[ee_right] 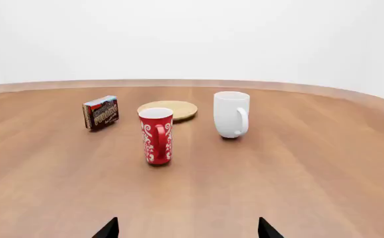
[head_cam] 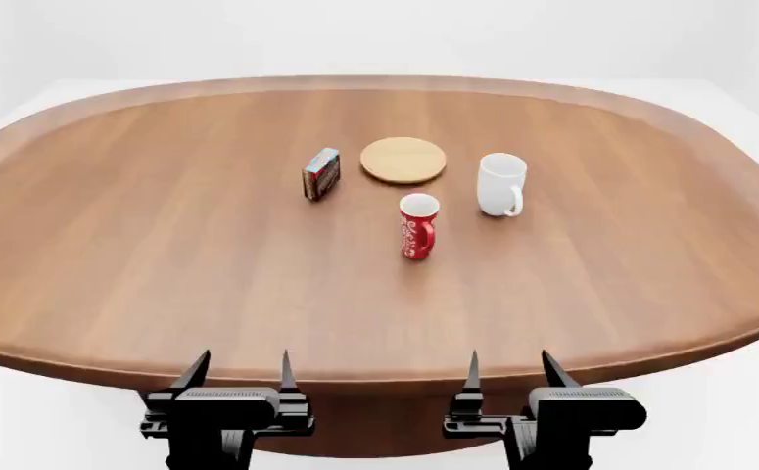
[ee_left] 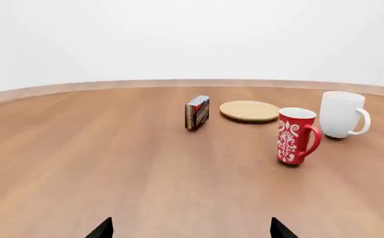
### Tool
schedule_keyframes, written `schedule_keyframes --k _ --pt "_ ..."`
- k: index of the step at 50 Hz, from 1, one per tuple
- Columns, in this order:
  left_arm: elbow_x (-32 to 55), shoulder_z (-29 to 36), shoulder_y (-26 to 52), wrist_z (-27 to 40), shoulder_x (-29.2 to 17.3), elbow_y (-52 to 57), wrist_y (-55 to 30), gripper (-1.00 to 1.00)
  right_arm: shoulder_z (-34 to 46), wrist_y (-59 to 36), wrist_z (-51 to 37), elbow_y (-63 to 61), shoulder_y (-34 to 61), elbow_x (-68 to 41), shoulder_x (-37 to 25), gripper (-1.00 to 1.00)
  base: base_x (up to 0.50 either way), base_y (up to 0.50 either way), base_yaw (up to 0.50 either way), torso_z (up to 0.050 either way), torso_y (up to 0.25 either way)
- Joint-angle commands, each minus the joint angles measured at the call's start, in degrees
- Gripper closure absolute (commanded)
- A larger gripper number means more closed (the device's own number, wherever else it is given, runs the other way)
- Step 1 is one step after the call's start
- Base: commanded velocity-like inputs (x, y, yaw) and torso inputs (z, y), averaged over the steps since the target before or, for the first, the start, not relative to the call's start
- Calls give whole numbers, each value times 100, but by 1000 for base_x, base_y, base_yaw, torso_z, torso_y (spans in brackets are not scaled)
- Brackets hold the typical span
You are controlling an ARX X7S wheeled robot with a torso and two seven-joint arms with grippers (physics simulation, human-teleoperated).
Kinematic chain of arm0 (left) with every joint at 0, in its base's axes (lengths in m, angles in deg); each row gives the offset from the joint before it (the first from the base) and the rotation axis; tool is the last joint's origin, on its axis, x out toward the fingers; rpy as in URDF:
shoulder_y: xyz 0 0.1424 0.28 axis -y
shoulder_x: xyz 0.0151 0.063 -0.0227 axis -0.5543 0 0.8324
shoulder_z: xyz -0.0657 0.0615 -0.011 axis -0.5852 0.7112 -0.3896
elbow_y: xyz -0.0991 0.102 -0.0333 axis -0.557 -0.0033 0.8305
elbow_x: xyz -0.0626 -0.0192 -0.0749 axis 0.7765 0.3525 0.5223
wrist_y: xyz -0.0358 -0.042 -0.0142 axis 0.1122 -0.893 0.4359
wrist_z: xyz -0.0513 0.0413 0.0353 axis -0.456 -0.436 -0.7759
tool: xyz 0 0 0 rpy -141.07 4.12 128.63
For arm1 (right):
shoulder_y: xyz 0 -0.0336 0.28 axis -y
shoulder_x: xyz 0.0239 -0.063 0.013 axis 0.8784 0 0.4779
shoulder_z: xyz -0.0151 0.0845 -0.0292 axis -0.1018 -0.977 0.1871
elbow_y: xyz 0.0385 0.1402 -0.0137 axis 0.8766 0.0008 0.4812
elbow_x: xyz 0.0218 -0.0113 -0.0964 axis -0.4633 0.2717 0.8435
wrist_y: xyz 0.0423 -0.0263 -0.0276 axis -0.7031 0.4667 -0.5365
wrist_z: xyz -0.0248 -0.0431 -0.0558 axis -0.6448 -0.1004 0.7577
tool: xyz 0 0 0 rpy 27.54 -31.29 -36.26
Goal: Put the chocolate pudding to the left of the plate.
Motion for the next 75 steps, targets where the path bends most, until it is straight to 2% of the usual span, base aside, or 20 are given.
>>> schedule_keyframes --k 1,12,57,75 --pt "89 105 -1 106 -91 0 6 -100 116 13 -117 3 -2 -82 -89 -100 0 0 0 0 0" --pt "266 310 -4 320 -270 -12 46 -100 305 -109 -383 5 42 -282 -255 -100 0 41 0 0 0" --pt "589 704 34 692 -596 7 23 -100 683 -103 -800 50 99 -613 -579 -100 0 500 0 0 0" --pt "698 797 24 800 -686 17 75 -100 754 -205 -932 37 135 -769 -655 -100 2 16 0 0 0"
